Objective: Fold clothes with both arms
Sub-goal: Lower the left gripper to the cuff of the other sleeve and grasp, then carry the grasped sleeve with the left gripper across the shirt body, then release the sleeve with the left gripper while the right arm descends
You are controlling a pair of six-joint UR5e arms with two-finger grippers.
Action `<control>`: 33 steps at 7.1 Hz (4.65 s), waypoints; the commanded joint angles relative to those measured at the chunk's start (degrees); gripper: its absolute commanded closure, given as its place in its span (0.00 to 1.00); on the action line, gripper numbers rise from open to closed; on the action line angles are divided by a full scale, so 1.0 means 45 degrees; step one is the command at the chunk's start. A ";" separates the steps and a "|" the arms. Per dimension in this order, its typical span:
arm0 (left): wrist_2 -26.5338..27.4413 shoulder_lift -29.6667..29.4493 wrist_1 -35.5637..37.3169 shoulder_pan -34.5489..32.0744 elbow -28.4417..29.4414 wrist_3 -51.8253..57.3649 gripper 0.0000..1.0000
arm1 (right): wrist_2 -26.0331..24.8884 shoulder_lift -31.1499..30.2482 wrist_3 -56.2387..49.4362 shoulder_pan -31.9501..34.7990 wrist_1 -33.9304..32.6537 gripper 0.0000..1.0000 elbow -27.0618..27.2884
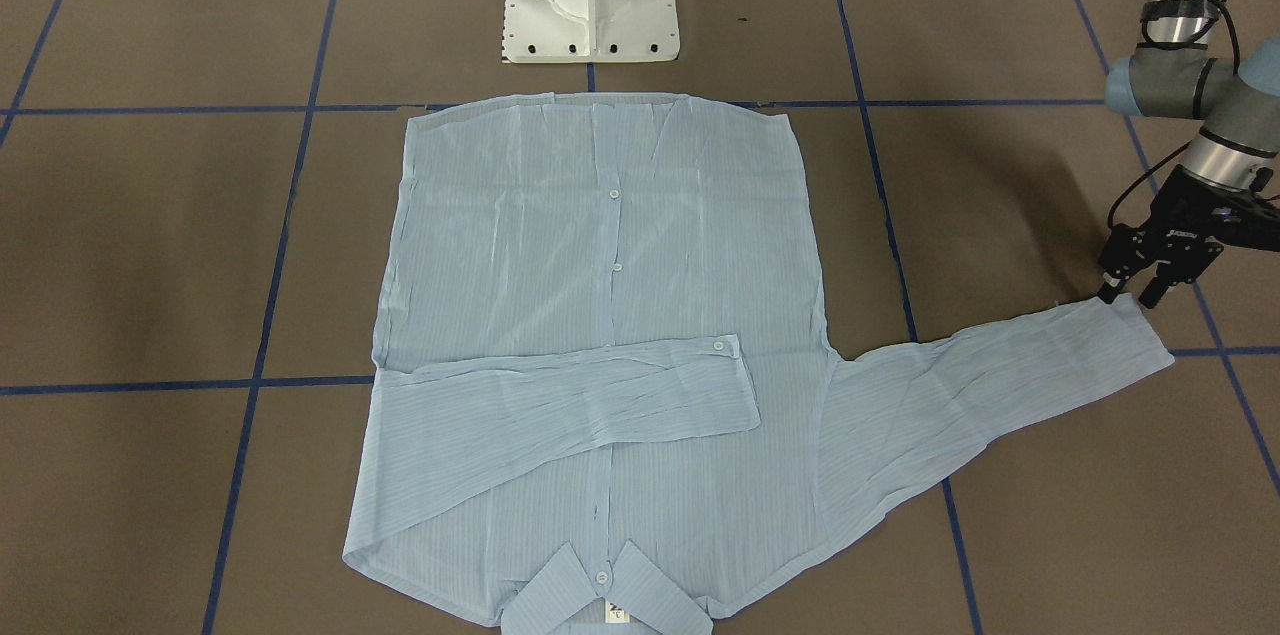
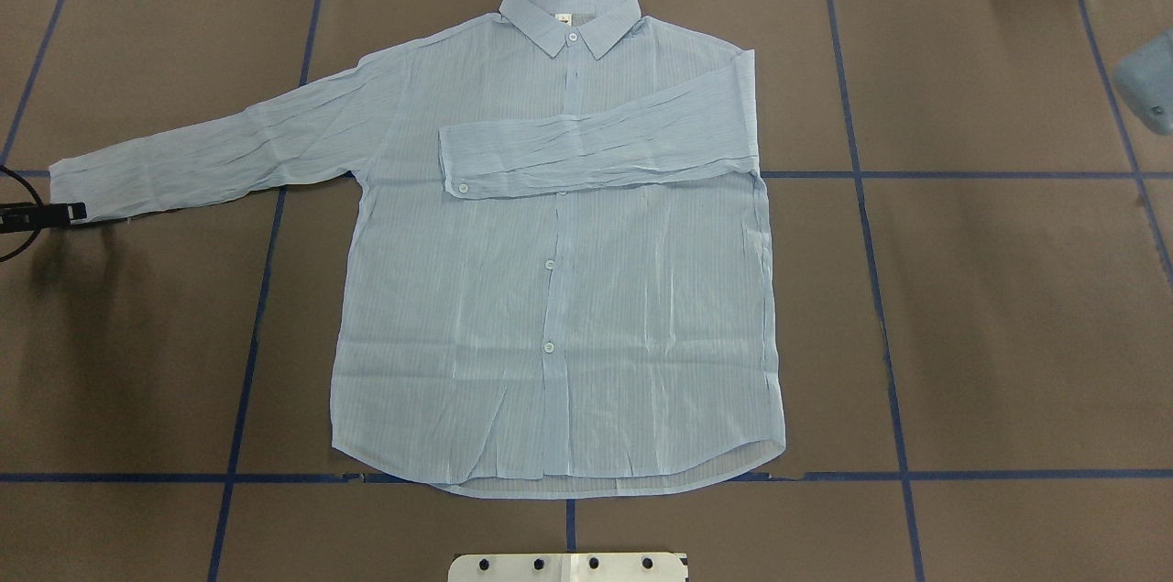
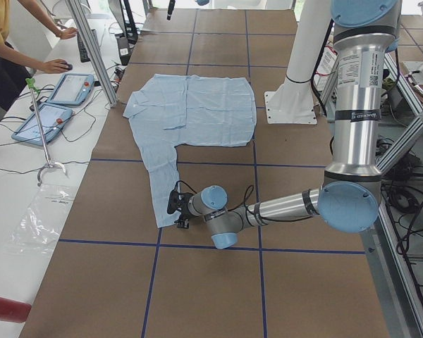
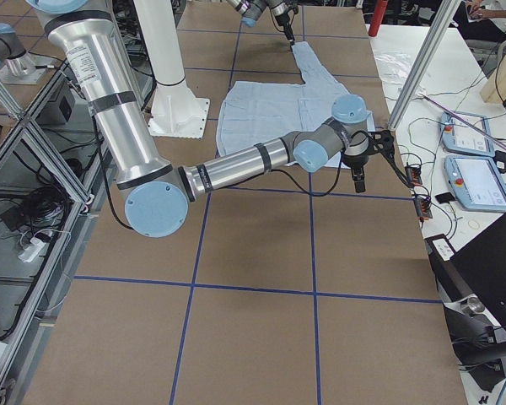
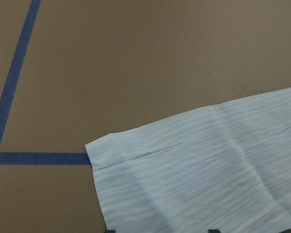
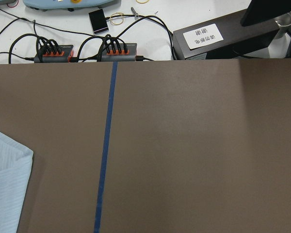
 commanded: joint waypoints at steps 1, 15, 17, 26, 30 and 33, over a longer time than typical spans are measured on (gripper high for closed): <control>0.0072 0.0044 0.0007 0.0000 0.0013 0.0014 0.47 | -0.0004 -0.0035 0.0000 0.0000 0.0000 0.00 0.0058; -0.0025 -0.1122 0.0180 -0.0156 -0.3260 0.3152 1.00 | 0.0074 -0.0192 0.0176 0.0000 0.0000 0.00 0.0351; -0.0103 -0.3011 0.1189 -0.0117 -0.3522 0.2810 1.00 | 0.0055 -0.0192 0.0176 0.0000 0.0000 0.00 0.0332; 0.3990 -1.0093 0.7741 0.5089 -0.3135 -0.1842 1.00 | 0.0054 -0.0172 0.0215 -0.0039 0.0000 0.00 0.0332; 0.5382 -1.0656 0.7761 0.6988 -0.2316 -0.1783 1.00 | 0.0035 -0.0172 0.0254 -0.0039 -0.0019 0.00 0.0332; 0.5659 -1.1010 0.7759 0.7305 -0.1645 -0.1804 0.00 | 0.0015 -0.0172 0.0273 -0.0078 -0.0019 0.00 0.0292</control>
